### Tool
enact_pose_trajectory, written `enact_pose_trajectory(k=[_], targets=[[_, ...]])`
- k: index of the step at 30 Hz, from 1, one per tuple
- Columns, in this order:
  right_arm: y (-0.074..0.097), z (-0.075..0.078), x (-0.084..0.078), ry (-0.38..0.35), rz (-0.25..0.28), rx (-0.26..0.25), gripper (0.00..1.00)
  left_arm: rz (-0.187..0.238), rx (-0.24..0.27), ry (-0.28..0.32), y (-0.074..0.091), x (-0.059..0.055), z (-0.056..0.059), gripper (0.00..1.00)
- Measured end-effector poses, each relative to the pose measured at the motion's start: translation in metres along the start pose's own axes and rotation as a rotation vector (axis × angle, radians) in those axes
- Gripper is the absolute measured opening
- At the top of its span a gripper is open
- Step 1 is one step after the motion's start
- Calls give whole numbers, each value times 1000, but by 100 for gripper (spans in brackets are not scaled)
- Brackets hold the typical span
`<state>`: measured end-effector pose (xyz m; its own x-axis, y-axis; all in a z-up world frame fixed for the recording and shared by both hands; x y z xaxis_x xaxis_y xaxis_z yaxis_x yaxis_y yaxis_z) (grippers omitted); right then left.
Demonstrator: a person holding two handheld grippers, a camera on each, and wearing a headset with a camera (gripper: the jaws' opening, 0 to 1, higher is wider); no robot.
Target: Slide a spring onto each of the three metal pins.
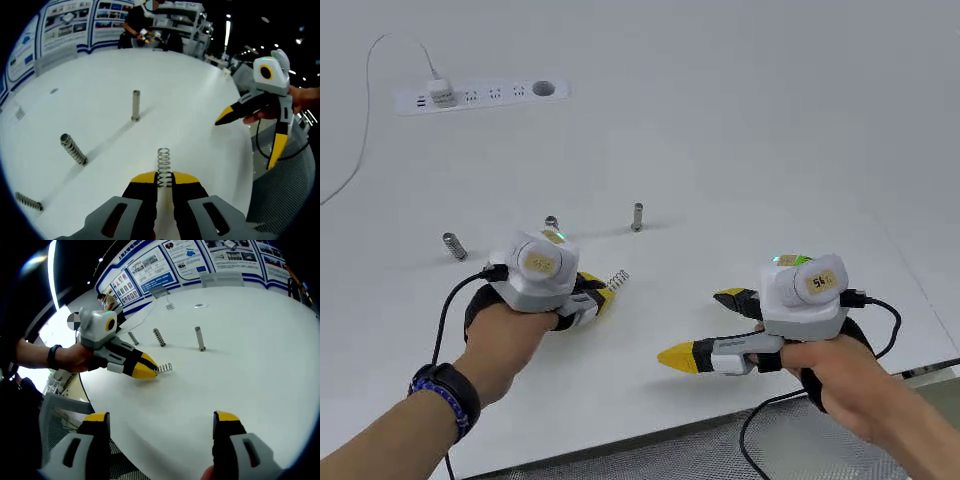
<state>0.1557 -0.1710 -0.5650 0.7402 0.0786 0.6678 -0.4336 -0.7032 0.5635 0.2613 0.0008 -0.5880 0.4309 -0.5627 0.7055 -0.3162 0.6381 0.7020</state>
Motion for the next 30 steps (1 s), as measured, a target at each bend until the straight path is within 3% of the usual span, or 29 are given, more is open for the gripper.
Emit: enact_pose_trajectory(k=[19,30], targets=[[-9,-11,-2,-19,16,-8,85,8,15,6,32,-18,-14,10],[-13,-17,3,-1,11,11,83,23,5,16,44,-21,-11,10]])
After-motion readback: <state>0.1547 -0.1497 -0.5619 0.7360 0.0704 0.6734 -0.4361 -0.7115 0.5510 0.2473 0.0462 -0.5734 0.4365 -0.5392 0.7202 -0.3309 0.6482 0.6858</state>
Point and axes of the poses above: the centre of the closed fingertips' face, and the gripper's own axes: y roughly backward along the fingers, z roughly to its right, x roughly out of its top, the point moved 8 cm from there along y, roughly backward along the fingers, and after that the axes turned 9 degrees about x, right-handed, at the moved point
